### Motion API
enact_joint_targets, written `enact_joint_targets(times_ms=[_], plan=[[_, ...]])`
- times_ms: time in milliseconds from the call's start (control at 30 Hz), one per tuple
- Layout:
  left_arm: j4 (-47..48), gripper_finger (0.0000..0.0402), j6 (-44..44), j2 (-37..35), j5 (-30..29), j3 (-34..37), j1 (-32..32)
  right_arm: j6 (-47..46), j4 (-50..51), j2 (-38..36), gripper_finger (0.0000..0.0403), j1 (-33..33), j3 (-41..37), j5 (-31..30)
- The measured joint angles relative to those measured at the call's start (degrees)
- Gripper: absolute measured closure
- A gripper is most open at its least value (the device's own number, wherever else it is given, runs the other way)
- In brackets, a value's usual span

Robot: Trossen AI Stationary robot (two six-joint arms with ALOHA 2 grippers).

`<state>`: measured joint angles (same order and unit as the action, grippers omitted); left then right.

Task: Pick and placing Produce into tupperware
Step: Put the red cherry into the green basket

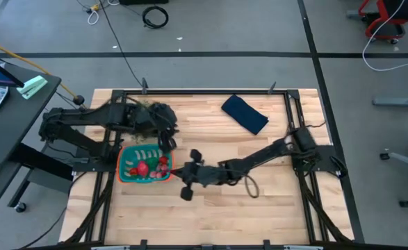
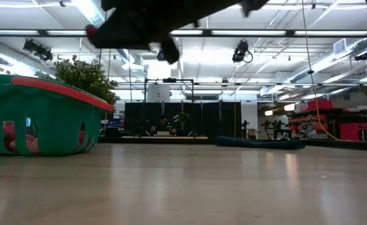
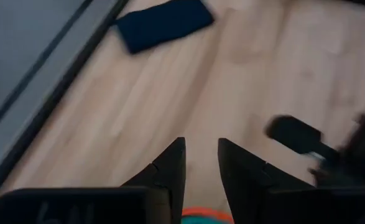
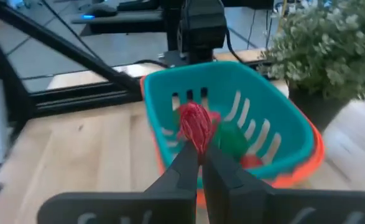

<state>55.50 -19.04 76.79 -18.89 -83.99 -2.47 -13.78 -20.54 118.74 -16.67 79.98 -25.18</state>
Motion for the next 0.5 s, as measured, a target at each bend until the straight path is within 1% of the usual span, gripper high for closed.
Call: enact_joint_targets(times_ms=[67, 167, 300, 500], plan=[[1.55, 0.0307, 0.77, -1.36, -2.07, 0.01, 1.86, 0.83, 0.17, 3.26, 0.0392, 0.99, 4.20, 1.00], [3.99, 0.0315, 0.81, -4.13, -5.45, -0.02, 4.39, 1.15, 1.15, 7.60, 0.0391, 2.87, 9.70, 4.11], [5.52, 0.0324, 0.65, -6.61, -5.73, -0.02, 6.98, 0.93, 3.98, 12.62, 0.0392, 5.47, 15.76, 7.36], [7.84, 0.0325, 0.34, -7.93, -5.72, -0.06, 8.16, 1.98, 8.66, 16.95, 0.0384, 8.07, 22.68, 8.04]])
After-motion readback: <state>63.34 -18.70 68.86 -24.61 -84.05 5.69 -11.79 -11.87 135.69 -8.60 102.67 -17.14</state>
